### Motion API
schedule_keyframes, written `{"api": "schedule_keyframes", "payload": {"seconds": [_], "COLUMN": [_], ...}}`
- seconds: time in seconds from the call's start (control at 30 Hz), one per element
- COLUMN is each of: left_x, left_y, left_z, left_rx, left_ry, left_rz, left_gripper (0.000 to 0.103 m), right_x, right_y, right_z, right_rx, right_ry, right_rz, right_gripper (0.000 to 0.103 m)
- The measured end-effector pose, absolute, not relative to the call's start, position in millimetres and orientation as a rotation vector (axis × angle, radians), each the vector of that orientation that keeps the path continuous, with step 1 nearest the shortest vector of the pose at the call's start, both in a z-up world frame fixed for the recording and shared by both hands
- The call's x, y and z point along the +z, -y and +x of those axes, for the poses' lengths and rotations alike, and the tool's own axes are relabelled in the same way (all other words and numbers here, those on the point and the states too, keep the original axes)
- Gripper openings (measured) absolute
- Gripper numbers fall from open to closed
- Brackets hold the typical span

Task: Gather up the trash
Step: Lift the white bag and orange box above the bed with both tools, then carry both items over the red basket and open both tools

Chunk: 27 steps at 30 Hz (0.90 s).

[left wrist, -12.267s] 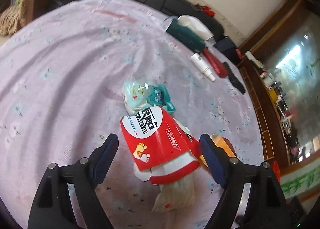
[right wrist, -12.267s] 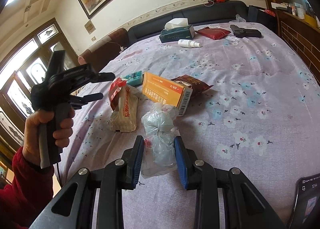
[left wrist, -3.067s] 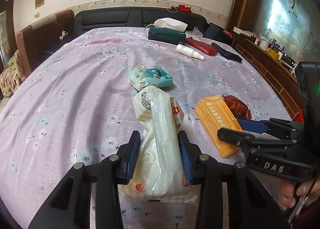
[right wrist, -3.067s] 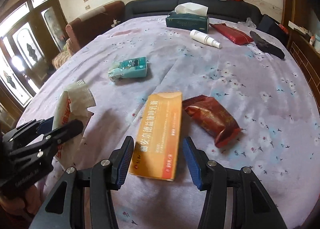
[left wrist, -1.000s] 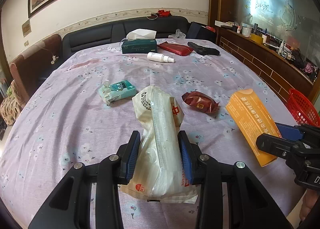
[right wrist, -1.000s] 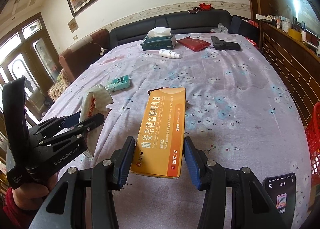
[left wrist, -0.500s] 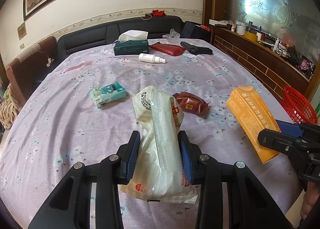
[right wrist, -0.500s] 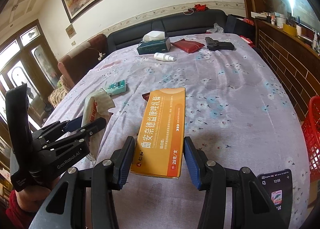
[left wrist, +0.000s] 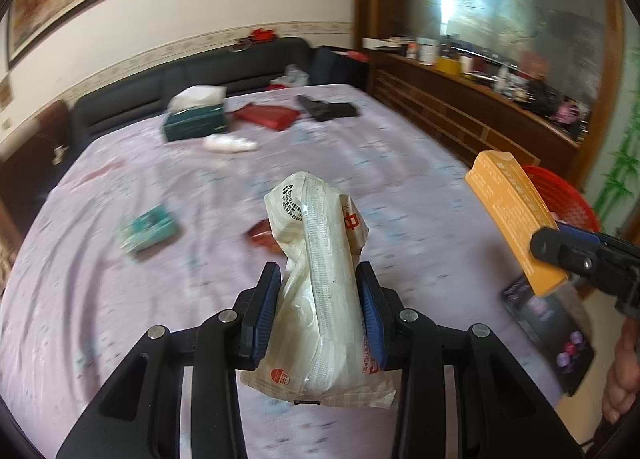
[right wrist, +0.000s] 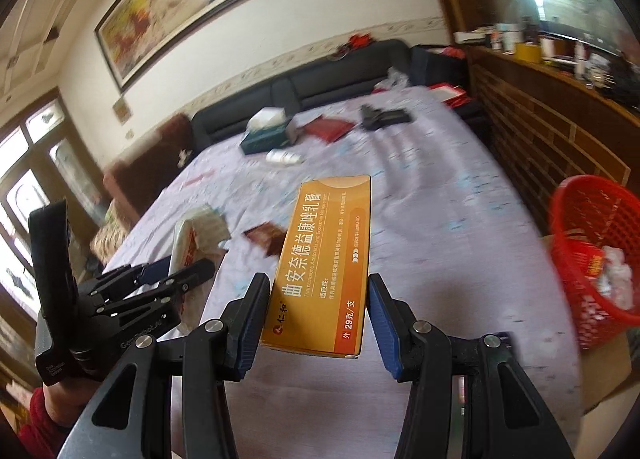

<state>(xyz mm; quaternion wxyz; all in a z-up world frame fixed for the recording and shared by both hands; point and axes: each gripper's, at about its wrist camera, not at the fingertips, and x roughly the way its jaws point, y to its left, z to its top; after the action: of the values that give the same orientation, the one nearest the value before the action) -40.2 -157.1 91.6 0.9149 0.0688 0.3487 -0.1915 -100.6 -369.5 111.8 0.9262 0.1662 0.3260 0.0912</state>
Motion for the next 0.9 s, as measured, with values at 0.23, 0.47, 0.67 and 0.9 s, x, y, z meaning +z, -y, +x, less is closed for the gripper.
{"api": "schedule_keyframes", "payload": {"seconds": [0.23, 0.47, 0.67, 0.9], "left_x": [112.0, 124.1, 122.5, 110.7], "left_y": [236.9, 335.2, 417.2, 476.6], "left_z": [-47.6, -53.5, -42.1, -20.7], "left_rx": [-0.596, -0.789, -0.873, -0.935], "left_ry": [-0.740, -0.771, -0.797, -0.848], "left_rz": [0.174, 0.192, 0.197, 0.137], "left_gripper": [0.037, 0.037, 0.038, 0.057], "right_x": [118.5, 116.2, 110.4, 96.9], "right_y": [466.6, 560.1, 614.5, 646.5], "right_z": [-137.1, -162.7, -167.7, -146.6], "right_rx": [0.018, -0.145, -0.212, -0.246], "right_ry": [-0.585, -0.533, -0.522, -0.545], "right_rz": [0.447, 0.545, 0.599, 0.624], "right_gripper": [0.053, 0.053, 0.053, 0.056]}}
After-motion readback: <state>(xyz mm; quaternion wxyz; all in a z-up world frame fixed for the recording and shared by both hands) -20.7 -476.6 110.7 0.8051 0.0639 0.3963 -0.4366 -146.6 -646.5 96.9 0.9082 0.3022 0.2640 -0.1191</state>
